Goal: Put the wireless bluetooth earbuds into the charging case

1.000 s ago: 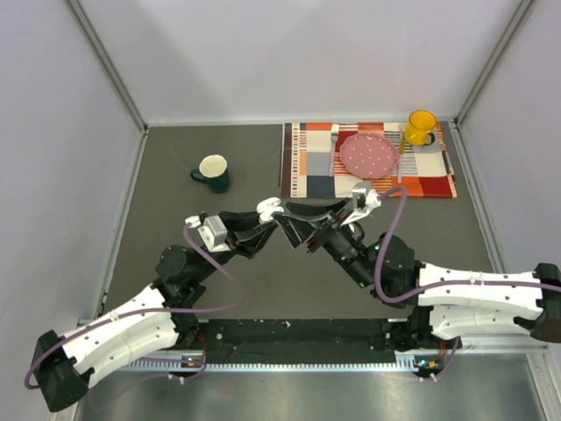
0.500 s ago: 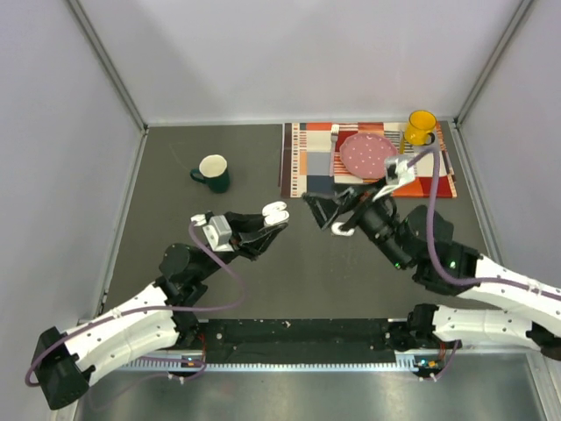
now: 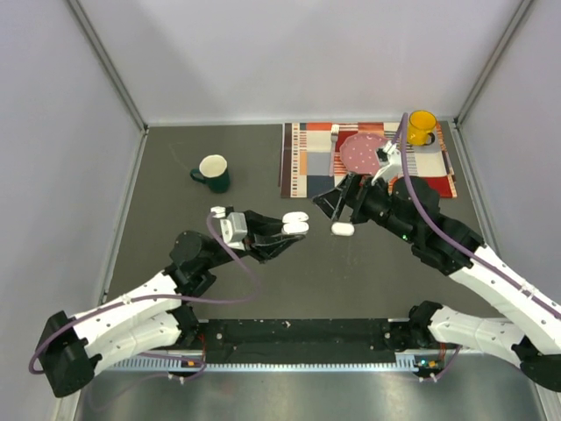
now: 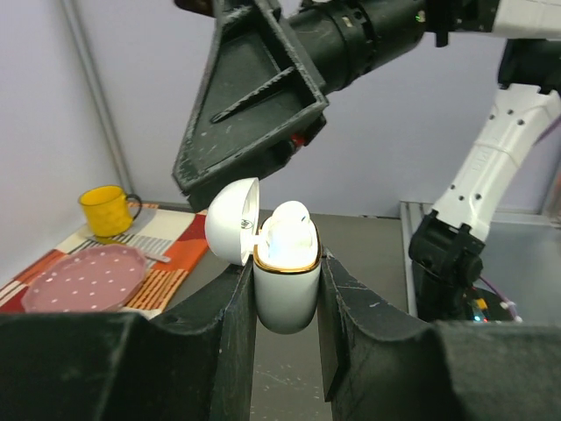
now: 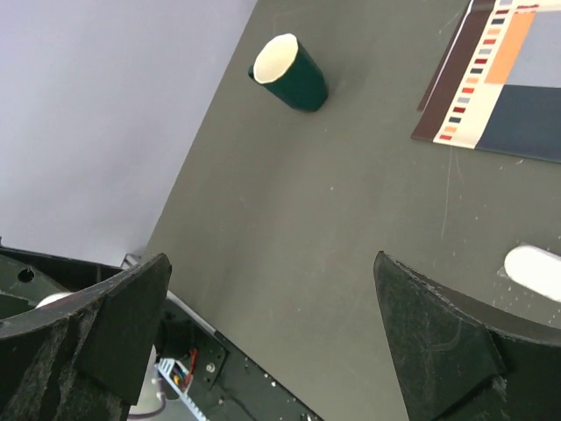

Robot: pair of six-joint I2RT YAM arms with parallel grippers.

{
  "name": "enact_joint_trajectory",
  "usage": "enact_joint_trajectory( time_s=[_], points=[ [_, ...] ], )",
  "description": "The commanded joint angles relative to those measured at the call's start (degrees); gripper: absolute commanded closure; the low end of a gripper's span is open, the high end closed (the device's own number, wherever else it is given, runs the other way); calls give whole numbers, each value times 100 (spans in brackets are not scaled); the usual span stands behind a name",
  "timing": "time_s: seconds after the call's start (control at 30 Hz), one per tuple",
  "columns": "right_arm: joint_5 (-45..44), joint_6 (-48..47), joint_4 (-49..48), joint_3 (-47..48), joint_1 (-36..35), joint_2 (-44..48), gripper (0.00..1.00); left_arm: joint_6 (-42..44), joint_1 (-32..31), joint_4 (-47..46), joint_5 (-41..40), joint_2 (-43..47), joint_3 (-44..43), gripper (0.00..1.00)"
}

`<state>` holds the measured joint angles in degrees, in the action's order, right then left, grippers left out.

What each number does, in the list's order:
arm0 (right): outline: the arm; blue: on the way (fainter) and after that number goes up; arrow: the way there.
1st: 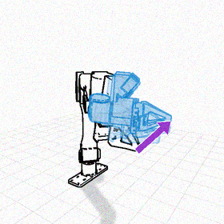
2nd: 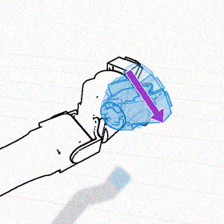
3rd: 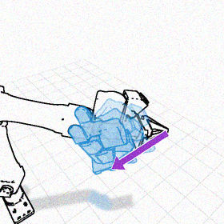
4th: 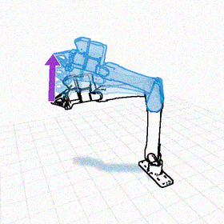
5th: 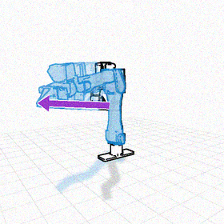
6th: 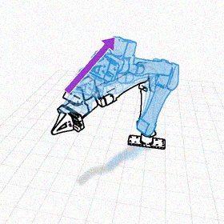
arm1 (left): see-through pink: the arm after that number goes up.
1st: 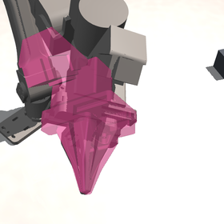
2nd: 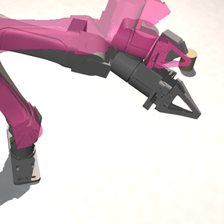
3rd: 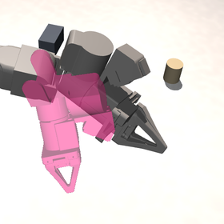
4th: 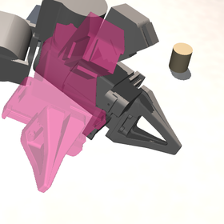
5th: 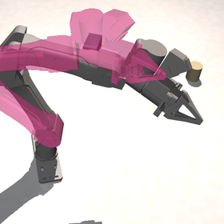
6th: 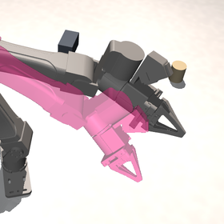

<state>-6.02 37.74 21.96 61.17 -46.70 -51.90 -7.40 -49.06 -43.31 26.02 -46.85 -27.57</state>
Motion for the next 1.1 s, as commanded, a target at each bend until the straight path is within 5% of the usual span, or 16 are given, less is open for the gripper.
enact_joint_trajectory(
  time_s=[0.0,0.37,1.07],
  points=[
    [155,85,-112,36,47,39,1,-253,-16,-503,799,-280,-398,100],
    [294,173,-227,-131,38,-162,1,-534,-16,-713,1485,-878,-811,100],
    [1603,226,-280,-96,38,-497,1,-385,-25,-609,1125,-887,-609,100]
  ],
)
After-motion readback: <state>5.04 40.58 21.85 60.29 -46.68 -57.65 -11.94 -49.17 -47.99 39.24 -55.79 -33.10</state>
